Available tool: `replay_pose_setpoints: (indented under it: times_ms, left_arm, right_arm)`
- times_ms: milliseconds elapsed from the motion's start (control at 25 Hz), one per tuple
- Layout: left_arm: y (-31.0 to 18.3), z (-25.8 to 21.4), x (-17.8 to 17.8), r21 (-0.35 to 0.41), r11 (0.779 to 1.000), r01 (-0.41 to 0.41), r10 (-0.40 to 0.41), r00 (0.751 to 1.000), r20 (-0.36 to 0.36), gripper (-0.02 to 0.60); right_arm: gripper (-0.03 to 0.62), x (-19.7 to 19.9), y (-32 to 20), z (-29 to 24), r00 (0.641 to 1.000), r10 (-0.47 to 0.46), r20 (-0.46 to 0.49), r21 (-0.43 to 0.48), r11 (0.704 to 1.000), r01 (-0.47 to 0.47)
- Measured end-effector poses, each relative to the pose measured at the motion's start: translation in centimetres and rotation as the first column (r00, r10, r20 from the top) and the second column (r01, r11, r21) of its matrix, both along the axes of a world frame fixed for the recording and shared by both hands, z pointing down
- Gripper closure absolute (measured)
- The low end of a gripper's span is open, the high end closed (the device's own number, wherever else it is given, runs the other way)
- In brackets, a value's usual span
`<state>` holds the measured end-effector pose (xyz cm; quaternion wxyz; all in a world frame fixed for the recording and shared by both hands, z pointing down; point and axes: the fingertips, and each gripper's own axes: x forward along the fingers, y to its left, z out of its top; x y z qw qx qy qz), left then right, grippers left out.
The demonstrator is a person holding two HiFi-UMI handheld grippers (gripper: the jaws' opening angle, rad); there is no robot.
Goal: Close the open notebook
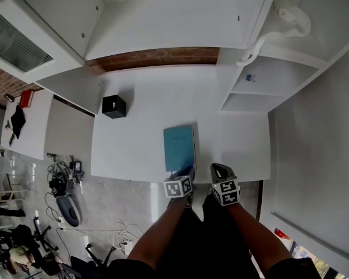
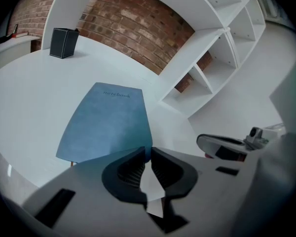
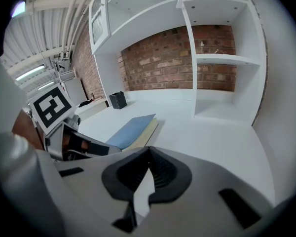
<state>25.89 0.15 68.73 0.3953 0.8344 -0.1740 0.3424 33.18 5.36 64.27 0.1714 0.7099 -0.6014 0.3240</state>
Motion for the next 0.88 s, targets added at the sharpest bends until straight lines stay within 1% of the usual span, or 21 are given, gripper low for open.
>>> replay_pose_setpoints:
  times_ms: [160,280,440,600,720,800,880]
  left_arm:
    - [0.4,1.3,-0.2,0.01,0.999,-0.039,0.038,0.998,0.039,0.543]
    - [0.5,1.1,0.2,0.005,0.999,-0.041,0.041,0.998,0.043,0.543]
    - [0.5,2.1,0.3,0.01,0.998,-0.065,0.065,0.996,0.061,0.543]
    - [0.6,3.0,0.4,0.041,0.991,-0.13,0.125,0.987,0.1,0.543]
    - [0.9,3.4,0.2,0.04,0.986,-0.163,0.157,0.98,0.123,0.542]
    - [0.9,3.6,0.3,0.056,0.98,-0.19,0.18,0.973,0.142,0.541]
    - [1.0,3.8,0.4,0.078,0.975,-0.206,0.191,0.968,0.163,0.54]
  right_arm:
    - [0.595,0.0,1.1,0.4,1.0,0.006,0.002,-0.016,1.0,-0.006]
    - [0.595,0.0,1.5,1.0,1.0,0.001,0.002,-0.03,1.0,-0.001]
    - [0.595,-0.3,1.8,1.7,1.0,-0.001,0.009,-0.043,0.999,0.001]
    - [0.595,-0.5,1.9,1.7,1.0,-0.009,-0.005,-0.043,0.999,0.008]
    - [0.595,-0.7,2.7,1.2,1.0,-0.012,-0.012,-0.048,0.999,0.012]
    - [0.595,-0.9,3.0,0.8,0.999,-0.041,-0.03,-0.049,0.998,0.04]
    - [0.595,-1.1,3.2,0.4,0.994,-0.089,-0.058,-0.049,0.995,0.086]
